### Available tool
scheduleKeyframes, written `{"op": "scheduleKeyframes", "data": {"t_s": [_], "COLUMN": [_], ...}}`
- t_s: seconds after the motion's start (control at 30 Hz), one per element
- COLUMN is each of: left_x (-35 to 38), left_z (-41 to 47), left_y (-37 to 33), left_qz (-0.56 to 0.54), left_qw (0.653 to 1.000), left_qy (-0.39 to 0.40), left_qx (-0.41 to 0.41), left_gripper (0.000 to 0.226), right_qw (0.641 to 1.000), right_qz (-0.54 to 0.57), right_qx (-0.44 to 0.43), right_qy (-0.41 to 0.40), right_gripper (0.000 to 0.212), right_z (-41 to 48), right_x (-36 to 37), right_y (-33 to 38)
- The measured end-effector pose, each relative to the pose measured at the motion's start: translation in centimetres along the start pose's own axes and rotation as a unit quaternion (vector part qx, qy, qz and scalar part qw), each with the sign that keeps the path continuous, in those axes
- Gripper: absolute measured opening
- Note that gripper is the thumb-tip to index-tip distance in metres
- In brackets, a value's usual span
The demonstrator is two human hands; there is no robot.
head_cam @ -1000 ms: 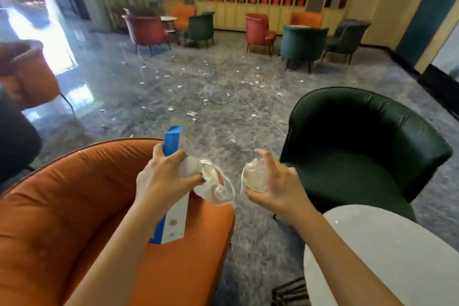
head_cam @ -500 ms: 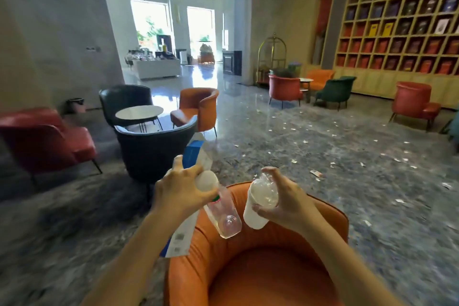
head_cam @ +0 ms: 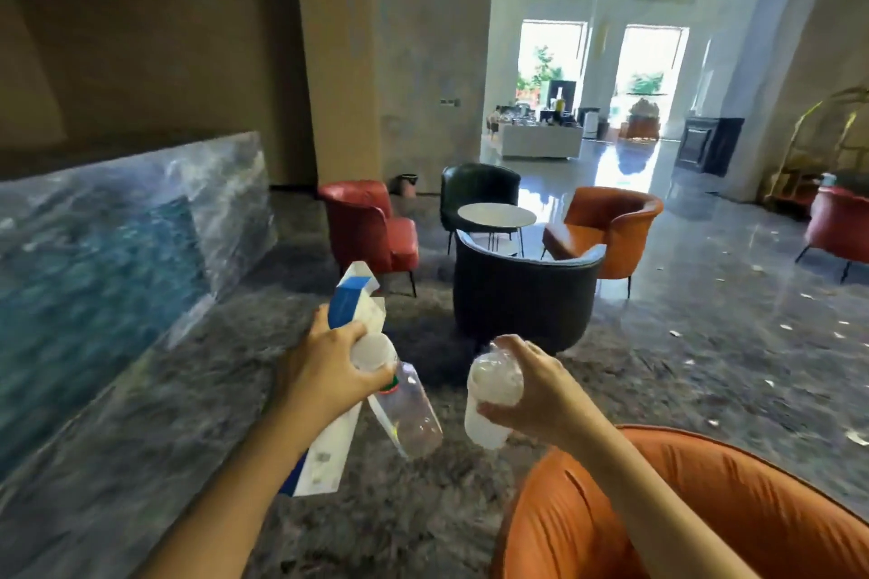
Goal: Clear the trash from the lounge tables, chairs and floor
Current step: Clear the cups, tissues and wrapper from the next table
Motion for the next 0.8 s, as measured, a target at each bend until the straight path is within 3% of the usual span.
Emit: {"op": "scheduleKeyframes", "data": {"t_s": [0.3,0.5,0.8], "left_x": [-4.7,-5.5,-5.3], "left_z": [1.2,6.4,22.5], "left_y": [12.7,21.5,33.8], "left_qz": [0.045,0.087,0.124], "left_qw": [0.990,0.984,0.981], "left_qy": [-0.026,-0.043,-0.043], "left_qx": [-0.130,-0.151,-0.146], "left_gripper": [0.037,0.038,0.038], "right_qw": [0.988,0.980,0.977], "right_qz": [0.072,0.094,0.120], "right_qx": [-0.099,-0.137,-0.147], "right_qy": [0.090,0.110,0.095], "right_gripper": [0.069,0.065,0.067], "right_z": [9.4,18.1,36.1], "right_x": [9.4,17.4,27.4], "right_y": [9.3,14.6,19.5]}}
Point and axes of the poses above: each hand's wrist, its own z-axis towards the middle knuckle, its own x-axis out of the palm, y = z × x, the point moved 4 cm from there along z, towards the middle knuckle, and after that the axes turned 2 degrees about -x, right-handed, at the moved point
